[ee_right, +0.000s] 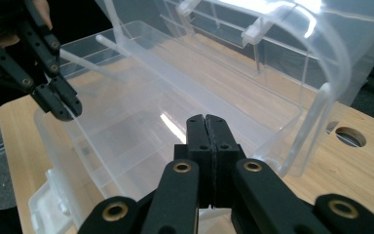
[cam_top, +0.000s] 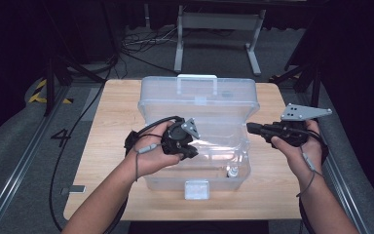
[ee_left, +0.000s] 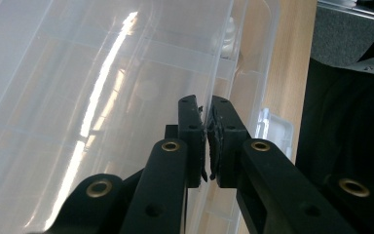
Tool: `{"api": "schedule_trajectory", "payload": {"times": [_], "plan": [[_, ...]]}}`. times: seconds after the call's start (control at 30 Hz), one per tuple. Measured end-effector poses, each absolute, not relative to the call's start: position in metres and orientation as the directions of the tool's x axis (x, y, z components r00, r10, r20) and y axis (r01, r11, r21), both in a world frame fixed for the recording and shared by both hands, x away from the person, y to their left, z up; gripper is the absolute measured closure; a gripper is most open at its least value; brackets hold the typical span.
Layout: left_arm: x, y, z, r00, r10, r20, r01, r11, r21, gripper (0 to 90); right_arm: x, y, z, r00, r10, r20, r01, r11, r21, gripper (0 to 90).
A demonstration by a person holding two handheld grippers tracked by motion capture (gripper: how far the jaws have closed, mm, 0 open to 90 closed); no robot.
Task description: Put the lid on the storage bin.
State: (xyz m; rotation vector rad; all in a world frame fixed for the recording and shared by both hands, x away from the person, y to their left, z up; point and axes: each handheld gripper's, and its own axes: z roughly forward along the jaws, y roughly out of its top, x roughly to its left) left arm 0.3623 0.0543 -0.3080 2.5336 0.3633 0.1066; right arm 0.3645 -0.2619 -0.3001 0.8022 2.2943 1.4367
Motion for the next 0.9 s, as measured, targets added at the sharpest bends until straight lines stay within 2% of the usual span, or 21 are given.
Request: {"api": "schedule_trajectory", "payload": {"times": [0.33, 0.8, 0.9], "plan": [[0.358, 0.055, -0.312, 0.960, 0.281, -0.005, 0.235, -0.795, 0.559, 84.8, 0.370, -0.265, -0.302, -0.771, 0.635, 0.054, 0.296, 0.282, 0.912, 90.0], [0.351, 0.055, -0.317, 0.955, 0.295, 0.003, 0.242, -0.790, 0.564, 83.8, 0.371, -0.269, -0.306, -0.768, 0.637, 0.065, 0.302, 0.270, 0.914, 90.0], [0.352, 0.057, -0.316, 0.953, 0.301, -0.024, 0.260, -0.776, 0.574, 82.4, 0.371, -0.269, -0.306, -0.767, 0.638, 0.064, 0.301, 0.270, 0.914, 90.0]]}}
